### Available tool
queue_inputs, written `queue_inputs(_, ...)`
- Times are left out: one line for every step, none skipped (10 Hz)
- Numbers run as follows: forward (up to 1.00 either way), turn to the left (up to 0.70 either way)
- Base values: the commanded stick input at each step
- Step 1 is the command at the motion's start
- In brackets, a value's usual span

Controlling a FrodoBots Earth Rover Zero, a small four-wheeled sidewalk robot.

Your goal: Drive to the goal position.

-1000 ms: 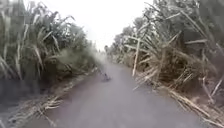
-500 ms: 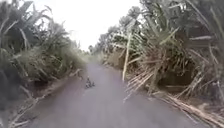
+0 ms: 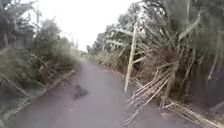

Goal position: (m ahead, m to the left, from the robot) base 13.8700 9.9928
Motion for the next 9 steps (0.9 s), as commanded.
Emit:
queue_inputs(1.00, 0.00)
queue_inputs(1.00, 0.02)
queue_inputs(1.00, 0.03)
queue_inputs(1.00, 0.05)
queue_inputs(1.00, 0.14)
queue_inputs(1.00, 0.23)
queue_inputs(1.00, 0.39)
queue_inputs(1.00, 0.38)
queue_inputs(1.00, 0.38)
